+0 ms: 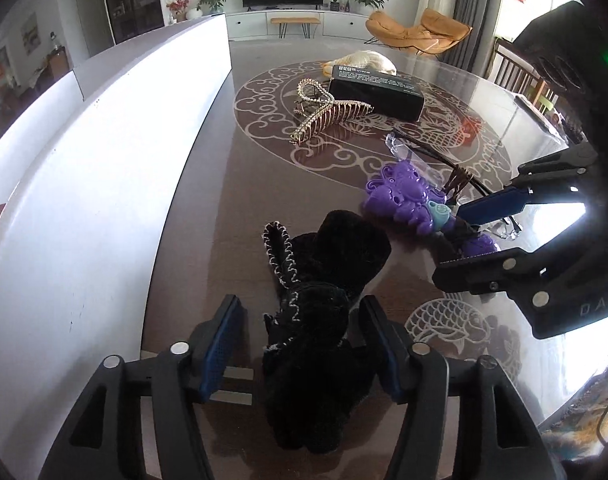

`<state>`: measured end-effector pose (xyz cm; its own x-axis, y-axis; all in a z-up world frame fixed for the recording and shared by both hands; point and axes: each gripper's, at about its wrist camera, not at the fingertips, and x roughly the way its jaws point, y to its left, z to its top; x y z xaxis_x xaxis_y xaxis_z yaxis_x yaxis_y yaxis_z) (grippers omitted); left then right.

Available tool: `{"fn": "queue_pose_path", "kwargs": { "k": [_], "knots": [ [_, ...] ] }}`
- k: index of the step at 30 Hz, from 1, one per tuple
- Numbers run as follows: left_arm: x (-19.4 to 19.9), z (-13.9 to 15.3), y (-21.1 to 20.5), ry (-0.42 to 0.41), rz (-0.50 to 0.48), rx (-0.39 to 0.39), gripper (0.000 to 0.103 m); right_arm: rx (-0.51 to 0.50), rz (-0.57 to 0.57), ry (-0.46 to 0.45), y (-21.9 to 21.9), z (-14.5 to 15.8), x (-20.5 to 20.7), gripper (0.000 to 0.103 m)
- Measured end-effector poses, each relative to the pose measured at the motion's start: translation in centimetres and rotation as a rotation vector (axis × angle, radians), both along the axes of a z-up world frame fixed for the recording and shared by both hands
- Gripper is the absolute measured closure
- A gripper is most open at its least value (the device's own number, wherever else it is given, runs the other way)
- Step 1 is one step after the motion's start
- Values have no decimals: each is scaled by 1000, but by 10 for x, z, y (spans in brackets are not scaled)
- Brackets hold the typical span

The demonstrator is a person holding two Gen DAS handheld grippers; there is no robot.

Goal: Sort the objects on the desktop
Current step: 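Carry pouch and purple toy into the white box and open both grippers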

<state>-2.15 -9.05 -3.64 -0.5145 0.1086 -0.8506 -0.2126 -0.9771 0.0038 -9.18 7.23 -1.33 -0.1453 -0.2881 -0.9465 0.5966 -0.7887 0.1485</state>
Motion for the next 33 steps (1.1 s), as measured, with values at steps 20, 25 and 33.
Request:
{"fn": "queue_pose_path", "kwargs": {
  "k": [20,25,33],
  "knots": [
    [11,148,-106,250,64,216,70,-291,-106,142,-13,130,-1,81],
    [-16,150,-194,219,230,157,70,-389,-25,186,-93,168,-12,81],
    [-50,107,-257,90,335,99,70,-328,79,240,-231,139,-21,81]
  ]
}}
